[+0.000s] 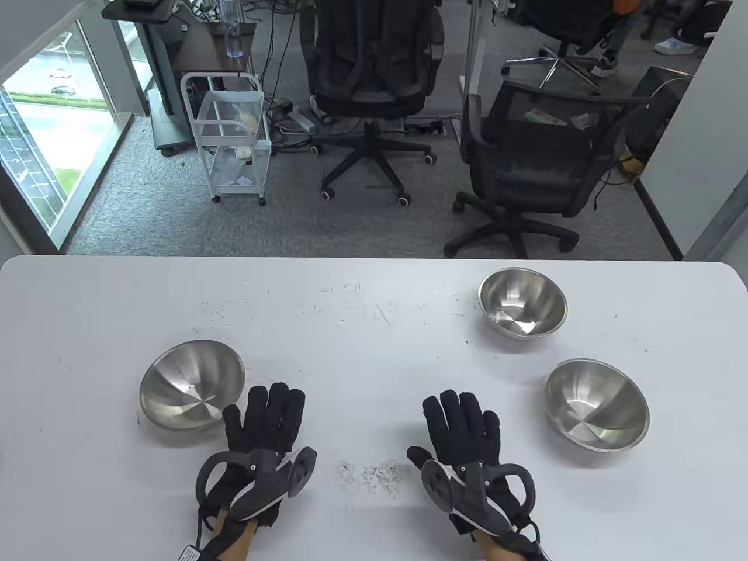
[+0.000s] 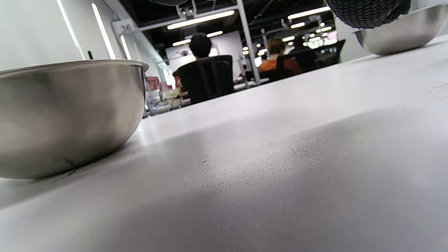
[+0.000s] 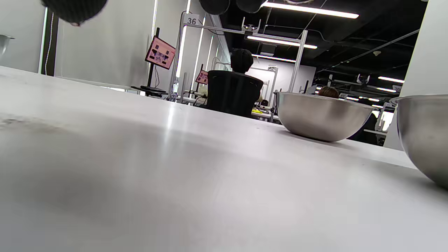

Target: Nest mixing bowl into mixing bowl

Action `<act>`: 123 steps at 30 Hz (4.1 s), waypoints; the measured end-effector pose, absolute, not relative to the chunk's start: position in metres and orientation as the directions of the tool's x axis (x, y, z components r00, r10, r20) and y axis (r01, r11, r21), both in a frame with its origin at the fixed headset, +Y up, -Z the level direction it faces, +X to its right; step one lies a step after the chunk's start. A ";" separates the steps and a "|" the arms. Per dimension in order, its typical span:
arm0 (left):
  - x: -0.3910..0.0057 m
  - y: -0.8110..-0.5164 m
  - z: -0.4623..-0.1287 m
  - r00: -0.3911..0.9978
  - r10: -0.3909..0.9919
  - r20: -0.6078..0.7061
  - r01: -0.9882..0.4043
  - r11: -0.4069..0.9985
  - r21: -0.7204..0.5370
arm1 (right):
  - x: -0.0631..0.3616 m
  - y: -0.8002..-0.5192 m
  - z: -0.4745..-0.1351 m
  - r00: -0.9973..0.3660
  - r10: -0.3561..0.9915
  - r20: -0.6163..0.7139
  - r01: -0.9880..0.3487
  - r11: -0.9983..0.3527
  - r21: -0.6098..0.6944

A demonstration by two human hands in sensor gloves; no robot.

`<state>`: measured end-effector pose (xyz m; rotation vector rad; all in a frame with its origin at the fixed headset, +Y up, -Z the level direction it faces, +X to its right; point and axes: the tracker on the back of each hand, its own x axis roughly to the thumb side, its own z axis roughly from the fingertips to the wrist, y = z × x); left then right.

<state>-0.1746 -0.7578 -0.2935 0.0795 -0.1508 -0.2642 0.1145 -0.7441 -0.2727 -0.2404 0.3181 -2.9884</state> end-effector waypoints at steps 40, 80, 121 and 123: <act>-0.170 -0.760 -0.292 0.954 -0.231 0.190 0.213 0.971 0.110 | 0.220 -0.722 -0.289 -0.935 -0.071 -0.348 0.166 -0.954 -0.251; -0.169 -0.759 -0.290 0.956 -0.211 0.205 0.193 0.976 0.105 | 0.235 -0.718 -0.289 -0.921 -0.025 -0.388 0.185 -0.905 -0.384; -0.175 -0.754 -0.293 0.958 -0.232 0.167 0.218 0.971 0.098 | 0.035 -0.751 -0.267 -0.904 -0.206 0.375 0.003 -0.879 -0.477; -0.176 -0.754 -0.293 0.959 -0.231 0.165 0.217 0.971 0.097 | 0.033 -0.753 -0.266 -0.897 -0.224 0.381 0.013 -0.875 -0.484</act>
